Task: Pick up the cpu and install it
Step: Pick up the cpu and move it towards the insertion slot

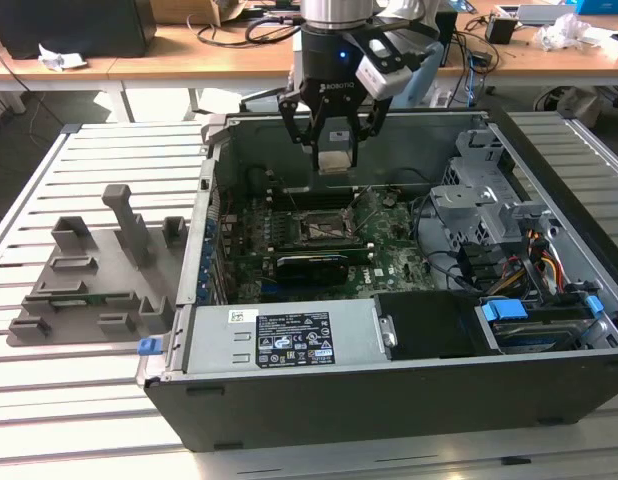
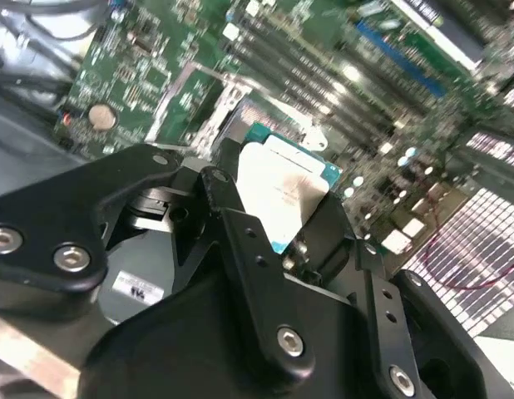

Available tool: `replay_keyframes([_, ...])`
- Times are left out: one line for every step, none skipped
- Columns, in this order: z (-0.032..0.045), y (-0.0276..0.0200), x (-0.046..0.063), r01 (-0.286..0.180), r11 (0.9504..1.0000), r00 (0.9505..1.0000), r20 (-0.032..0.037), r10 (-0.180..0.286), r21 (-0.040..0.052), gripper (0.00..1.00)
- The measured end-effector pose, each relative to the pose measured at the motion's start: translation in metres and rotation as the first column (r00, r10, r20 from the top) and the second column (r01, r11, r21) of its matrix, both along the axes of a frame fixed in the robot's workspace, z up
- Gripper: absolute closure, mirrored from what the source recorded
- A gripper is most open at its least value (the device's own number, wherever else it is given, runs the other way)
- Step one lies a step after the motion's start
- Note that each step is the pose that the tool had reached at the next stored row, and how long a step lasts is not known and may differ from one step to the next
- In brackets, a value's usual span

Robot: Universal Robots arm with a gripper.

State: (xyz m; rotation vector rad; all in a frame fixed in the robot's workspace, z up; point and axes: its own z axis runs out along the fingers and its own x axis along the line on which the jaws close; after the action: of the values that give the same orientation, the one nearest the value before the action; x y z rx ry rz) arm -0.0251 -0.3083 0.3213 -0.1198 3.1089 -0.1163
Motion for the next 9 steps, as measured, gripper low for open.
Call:
replay_keyframes([-0.0001,-0.0003,0.0000,0.000,0.9997,1.0000,0.0002,0.000,0.0246,0.45])
replay_keyframes([0.0000,-0.0006,0.0000,0.000,0.9990,1.0000,0.0001,0.000,0.0437,0.45])
replay_keyframes([0.0000,-0.0008,0.0000,0.000,0.9977,1.0000,0.0001,0.000,0.0680,0.45])
replay_keyframes([-0.0001,-0.0008,0.0000,0.000,0.9975,1.0000,0.0002,0.000,0.0712,0.45])
replay_keyframes([0.0000,-0.0008,0.0000,0.000,0.9975,1.0000,0.0001,0.000,0.0706,0.45])
replay_keyframes([0.0000,-0.0008,0.0000,0.000,0.9977,1.0000,0.0000,0.000,0.0676,0.45])
replay_keyframes([-0.0001,-0.0008,0.0000,0.000,0.9981,1.0000,0.0001,0.000,0.0616,0.45])
replay_keyframes([-0.0001,-0.0008,0.0000,0.000,0.9986,1.0000,0.0001,0.000,0.0524,0.45])
replay_keyframes([-0.0002,-0.0008,0.0000,0.000,0.9999,1.0000,0.0000,0.000,0.0165,0.45])
